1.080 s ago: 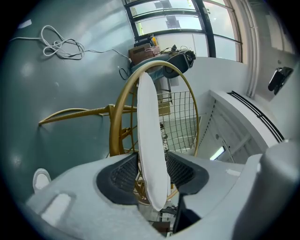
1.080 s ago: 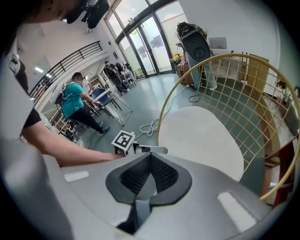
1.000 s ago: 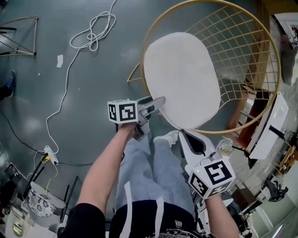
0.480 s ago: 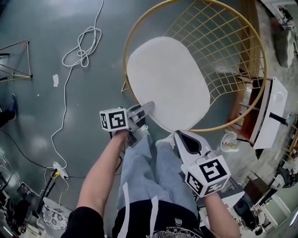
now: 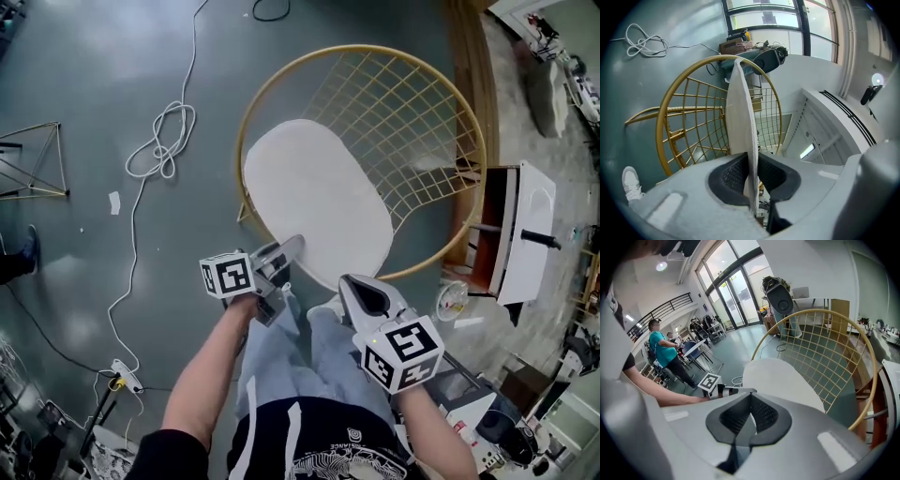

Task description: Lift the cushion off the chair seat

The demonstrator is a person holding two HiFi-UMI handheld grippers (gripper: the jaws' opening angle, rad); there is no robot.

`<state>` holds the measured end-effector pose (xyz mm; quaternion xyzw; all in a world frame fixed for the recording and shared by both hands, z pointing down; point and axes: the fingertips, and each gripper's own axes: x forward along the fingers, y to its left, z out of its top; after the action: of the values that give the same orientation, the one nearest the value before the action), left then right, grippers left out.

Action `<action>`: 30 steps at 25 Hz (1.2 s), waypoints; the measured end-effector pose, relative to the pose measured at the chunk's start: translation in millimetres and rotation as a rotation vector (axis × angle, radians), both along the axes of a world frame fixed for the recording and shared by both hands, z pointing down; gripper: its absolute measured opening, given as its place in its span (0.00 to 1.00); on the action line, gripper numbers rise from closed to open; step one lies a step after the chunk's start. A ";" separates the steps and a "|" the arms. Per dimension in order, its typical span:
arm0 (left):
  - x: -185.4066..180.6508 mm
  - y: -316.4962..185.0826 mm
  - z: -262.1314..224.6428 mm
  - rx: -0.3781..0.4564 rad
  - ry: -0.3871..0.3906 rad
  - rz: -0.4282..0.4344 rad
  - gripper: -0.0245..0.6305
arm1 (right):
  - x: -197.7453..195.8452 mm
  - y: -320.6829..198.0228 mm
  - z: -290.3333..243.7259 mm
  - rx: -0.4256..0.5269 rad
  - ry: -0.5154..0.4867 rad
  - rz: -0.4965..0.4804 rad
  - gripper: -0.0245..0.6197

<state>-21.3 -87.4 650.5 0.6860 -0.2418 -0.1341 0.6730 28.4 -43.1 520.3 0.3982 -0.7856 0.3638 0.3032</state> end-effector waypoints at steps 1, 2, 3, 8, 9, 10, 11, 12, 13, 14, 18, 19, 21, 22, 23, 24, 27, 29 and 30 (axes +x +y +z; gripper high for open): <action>1.5 -0.2 -6.3 0.004 -0.001 0.001 0.11 | 1.4 -1.4 -4.7 0.010 -0.001 0.006 0.03; 3.1 0.0 -12.1 0.006 -0.002 0.002 0.11 | 3.3 -2.3 -9.4 0.019 -0.001 0.012 0.03; 4.1 0.4 -17.5 0.006 -0.004 0.001 0.11 | 5.3 -3.0 -13.9 0.026 -0.002 0.018 0.03; -17.8 -17.3 -19.9 -0.004 -0.013 -0.018 0.11 | -5.4 -21.2 -14.6 0.056 0.008 0.058 0.03; -21.6 -19.8 -19.4 -0.003 -0.015 -0.020 0.11 | -6.9 -23.1 -13.2 0.063 0.011 0.068 0.03; -23.0 -20.4 -21.2 0.000 -0.018 -0.020 0.11 | -6.2 -22.8 -13.7 0.070 0.012 0.077 0.03; -23.0 -19.8 -25.3 0.003 -0.022 -0.020 0.11 | -4.0 -21.1 -15.9 0.074 0.013 0.085 0.03; -22.2 -18.4 -31.0 0.007 -0.026 -0.020 0.11 | -1.4 -18.7 -18.8 0.078 0.012 0.094 0.03; -21.3 -16.9 -37.3 0.012 -0.031 -0.018 0.11 | 1.2 -16.2 -21.6 0.080 0.010 0.102 0.03; -20.4 -15.8 -43.3 0.018 -0.036 -0.017 0.11 | 3.5 -14.4 -23.8 0.083 0.007 0.109 0.03; -18.6 -16.0 -62.9 0.051 -0.063 -0.021 0.11 | 8.5 -14.8 -32.0 0.118 -0.013 0.120 0.03; -18.5 -15.4 -68.7 0.059 -0.069 -0.028 0.11 | 9.2 -15.2 -35.0 0.129 -0.020 0.118 0.03; -18.9 -11.8 -80.0 0.071 -0.079 -0.042 0.11 | 10.8 -14.2 -40.6 0.145 -0.035 0.110 0.03; -19.2 -9.2 -84.8 0.076 -0.085 -0.050 0.11 | 11.7 -13.2 -42.6 0.152 -0.042 0.104 0.03; -19.3 -6.7 -89.2 0.082 -0.091 -0.059 0.11 | 12.9 -12.2 -44.2 0.158 -0.049 0.097 0.03; -18.9 -4.1 -93.9 0.089 -0.095 -0.069 0.11 | 14.5 -11.2 -45.7 0.165 -0.056 0.090 0.03; -14.8 5.0 -111.6 0.115 -0.102 -0.108 0.11 | 21.5 -8.2 -53.3 0.189 -0.081 0.069 0.03; -11.5 11.3 -123.7 0.126 -0.111 -0.145 0.11 | 25.4 -9.0 -61.6 0.211 -0.106 0.054 0.03; -10.4 15.8 -128.9 0.129 -0.121 -0.164 0.11 | 26.5 -8.9 -66.0 0.223 -0.120 0.046 0.03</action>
<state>-31.7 -71.6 521.6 0.7126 -0.3280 -0.1622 0.5986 54.9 -52.0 454.4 0.4248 -0.8285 0.3043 0.2012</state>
